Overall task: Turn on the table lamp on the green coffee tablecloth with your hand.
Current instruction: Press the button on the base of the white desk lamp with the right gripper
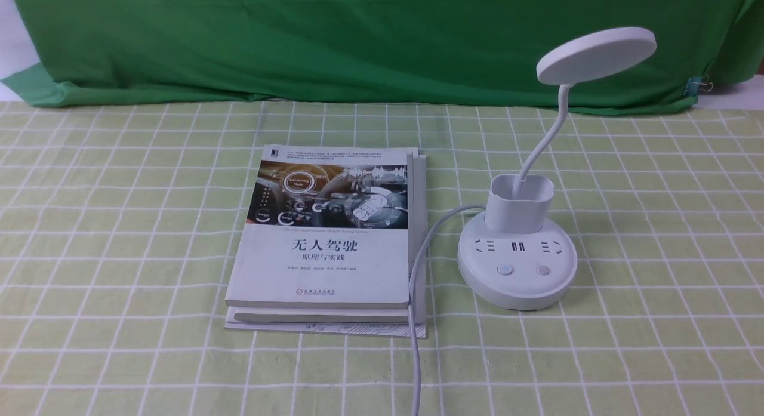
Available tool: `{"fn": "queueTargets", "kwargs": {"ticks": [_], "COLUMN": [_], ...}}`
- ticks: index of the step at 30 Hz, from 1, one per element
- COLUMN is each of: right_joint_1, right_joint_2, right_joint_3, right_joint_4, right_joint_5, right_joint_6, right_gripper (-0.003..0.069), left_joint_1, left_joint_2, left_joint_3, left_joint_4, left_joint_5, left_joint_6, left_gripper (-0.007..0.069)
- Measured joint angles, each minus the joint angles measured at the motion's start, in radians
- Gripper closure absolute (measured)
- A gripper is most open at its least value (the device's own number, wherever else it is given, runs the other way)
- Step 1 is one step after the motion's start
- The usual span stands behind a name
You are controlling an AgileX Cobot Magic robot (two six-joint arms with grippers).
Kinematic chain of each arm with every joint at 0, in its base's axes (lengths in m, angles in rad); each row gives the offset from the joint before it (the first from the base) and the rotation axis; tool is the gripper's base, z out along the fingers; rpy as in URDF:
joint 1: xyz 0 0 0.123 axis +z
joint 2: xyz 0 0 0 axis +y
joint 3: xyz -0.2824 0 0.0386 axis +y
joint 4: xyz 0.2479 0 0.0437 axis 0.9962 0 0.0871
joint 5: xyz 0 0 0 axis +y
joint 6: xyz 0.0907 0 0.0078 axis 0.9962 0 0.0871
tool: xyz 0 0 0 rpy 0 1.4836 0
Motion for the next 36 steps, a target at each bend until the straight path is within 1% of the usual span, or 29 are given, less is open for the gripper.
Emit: {"fn": "queueTargets", "kwargs": {"ticks": [2, 3, 5, 7, 9, 11, 13, 15, 17, 20, 21, 24, 27, 30, 36], "right_joint_1": [0.0, 0.0, 0.01, 0.022, 0.039, 0.057, 0.067, 0.069, 0.069, 0.074, 0.085, 0.127, 0.237, 0.294, 0.317], "right_joint_2": [0.001, 0.001, 0.056, 0.141, 0.246, 0.396, 0.529, 0.694, 0.805, 0.992, 1.072, 1.197, 1.377, 1.511, 1.702], "right_joint_3": [-0.001, -0.004, -0.071, -0.176, -0.287, -0.421, -0.514, -0.597, -0.636, -0.695, -0.724, -0.78, -0.888, -0.974, -1.13], "right_joint_4": [0.0, 0.0, 0.002, 0.003, 0.003, 0.003, 0.004, 0.004, 0.004, 0.024, 0.035, 0.047, 0.059, 0.065, 0.066], "right_joint_5": [-0.002, 0.002, 0.097, 0.191, 0.336, 0.51, 0.681, 0.806, 0.859, 0.868, 0.865, 0.855, 0.817, 0.786, 0.766], "right_joint_6": [0.006, 0.006, -0.012, -0.063, -0.129, -0.22, -0.285, -0.343, -0.373, -0.425, -0.447, -0.473, -0.505, -0.522, -0.533], "right_gripper": [0.0504, 0.051, 0.0594, 0.0622, 0.0625, 0.0625, 0.0625, 0.0624, 0.0624, 0.0624, 0.0626, 0.0627, 0.0627, 0.0627, 0.0627], "left_joint_1": [0.0, 0.0, 0.0, 0.0, 0.0, 0.0, 0.0, 0.0, 0.0, 0.0, 0.0, 0.0, 0.0, 0.0, 0.0], "left_joint_2": [0.0, 0.0, 0.0, 0.0, 0.0, 0.0, 0.0, 0.0, 0.0, 0.0, 0.0, 0.0, 0.0, 0.0, 0.0], "left_joint_3": [0.0, 0.0, 0.0, 0.0, 0.0, 0.0, 0.0, 0.0, 0.0, 0.0, 0.0, 0.0, 0.0, 0.0, 0.0], "left_joint_4": [0.0, 0.0, 0.0, 0.0, 0.0, 0.0, 0.0, 0.0, 0.0, 0.0, 0.0, 0.0, 0.0, 0.0, 0.0], "left_joint_5": [0.0, 0.0, 0.0, 0.0, 0.0, 0.0, 0.0, 0.0, 0.0, 0.0, 0.0, 0.0, 0.0, 0.0, 0.0], "left_joint_6": [0.0, 0.0, 0.0, 0.0, 0.0, 0.0, 0.0, 0.0, 0.0, 0.0, 0.001, 0.001, 0.001, 0.001, 0.001], "left_gripper": [0.0606, 0.0606, 0.0606, 0.0606, 0.0606, 0.0606, 0.0606, 0.0606, 0.0606, 0.0606, 0.0606, 0.0606, 0.0606, 0.0606, 0.0606]}}
